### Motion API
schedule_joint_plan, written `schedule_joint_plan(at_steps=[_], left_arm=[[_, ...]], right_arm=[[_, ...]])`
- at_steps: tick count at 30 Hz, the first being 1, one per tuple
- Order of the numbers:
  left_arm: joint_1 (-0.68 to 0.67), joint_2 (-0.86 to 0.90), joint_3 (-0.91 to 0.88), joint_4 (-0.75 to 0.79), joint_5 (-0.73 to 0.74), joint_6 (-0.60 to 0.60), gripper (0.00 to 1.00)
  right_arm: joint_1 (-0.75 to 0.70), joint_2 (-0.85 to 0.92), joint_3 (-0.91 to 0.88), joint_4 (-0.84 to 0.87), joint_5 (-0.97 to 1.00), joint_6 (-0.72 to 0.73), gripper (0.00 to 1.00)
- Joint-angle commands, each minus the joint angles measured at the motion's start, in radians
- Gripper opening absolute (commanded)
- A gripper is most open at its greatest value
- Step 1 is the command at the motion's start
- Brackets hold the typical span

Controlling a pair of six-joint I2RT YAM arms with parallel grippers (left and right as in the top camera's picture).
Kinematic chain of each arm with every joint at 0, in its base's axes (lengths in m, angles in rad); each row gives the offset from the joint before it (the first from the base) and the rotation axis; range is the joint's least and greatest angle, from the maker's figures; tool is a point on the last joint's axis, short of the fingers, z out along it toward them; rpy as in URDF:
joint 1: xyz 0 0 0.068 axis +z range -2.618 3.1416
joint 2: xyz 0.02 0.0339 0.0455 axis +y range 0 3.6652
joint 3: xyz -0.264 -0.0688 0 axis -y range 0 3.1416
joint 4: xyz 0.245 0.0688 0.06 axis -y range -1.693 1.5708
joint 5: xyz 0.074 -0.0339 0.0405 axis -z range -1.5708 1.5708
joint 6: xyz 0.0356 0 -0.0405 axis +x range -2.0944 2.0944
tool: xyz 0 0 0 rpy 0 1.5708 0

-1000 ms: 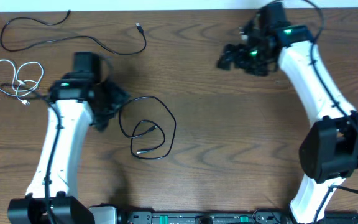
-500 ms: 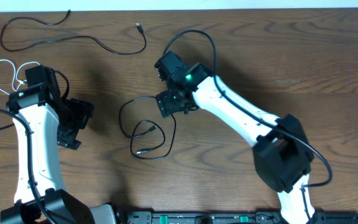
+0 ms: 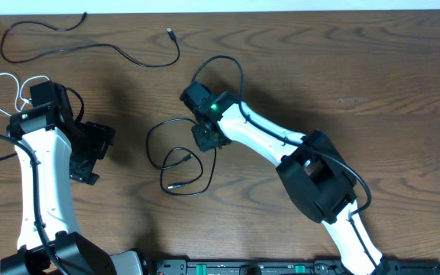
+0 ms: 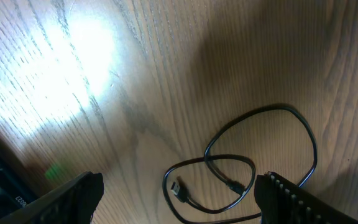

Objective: Untangle cables

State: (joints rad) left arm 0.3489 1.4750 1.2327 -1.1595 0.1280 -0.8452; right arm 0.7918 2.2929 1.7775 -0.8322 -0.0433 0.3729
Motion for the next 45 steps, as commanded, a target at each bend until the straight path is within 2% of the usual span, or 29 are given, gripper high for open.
schedule_joint_plan(at_steps=[1,8,11,15,18,22,25,30,33,39,43,45], left_arm=[[0.003,0.001,-0.004,-0.006,-0.014,-0.002,0.83],[0.003,0.001,-0.004,-0.002,-0.013,-0.002,0.83],[0.003,0.001,-0.004,-0.003,-0.014,-0.002,0.83],[0.003,0.001,-0.004,-0.003,-0.013,-0.002,0.83],[0.003,0.001,-0.004,-0.003,-0.014,-0.002,0.83],[0.003,0.001,-0.005,-0.008,-0.007,-0.002,0.83],[-0.005,0.001,-0.012,-0.022,0.033,0.001,0.83],[-0.047,0.001,-0.027,0.026,0.155,0.136,0.83],[-0.096,0.002,-0.027,0.044,0.160,0.150,0.83],[-0.166,0.005,-0.027,0.092,0.148,0.149,0.83],[-0.195,0.024,-0.027,0.111,0.149,0.140,0.83],[-0.205,0.038,-0.027,0.111,0.149,0.129,0.83]], right_arm=[[0.029,0.076,-0.007,0.003,0.081,-0.008,0.38],[0.073,0.135,-0.007,0.010,0.186,-0.039,0.31],[0.084,0.155,-0.007,0.010,0.187,-0.041,0.22],[0.080,0.156,-0.007,0.011,0.159,-0.041,0.03],[0.069,0.155,-0.006,0.010,0.116,-0.045,0.01],[0.039,0.153,0.030,-0.015,-0.036,-0.068,0.01],[0.000,0.151,0.111,-0.060,-0.230,-0.068,0.01],[-0.066,0.151,0.249,-0.103,-0.593,-0.098,0.02],[-0.089,0.151,0.280,-0.104,-0.767,-0.124,0.02],[-0.101,0.151,0.280,-0.130,-0.835,-0.152,0.01],[-0.108,0.151,0.280,-0.119,-1.029,-0.200,0.02],[-0.114,0.151,0.283,-0.119,-1.060,-0.198,0.01]])
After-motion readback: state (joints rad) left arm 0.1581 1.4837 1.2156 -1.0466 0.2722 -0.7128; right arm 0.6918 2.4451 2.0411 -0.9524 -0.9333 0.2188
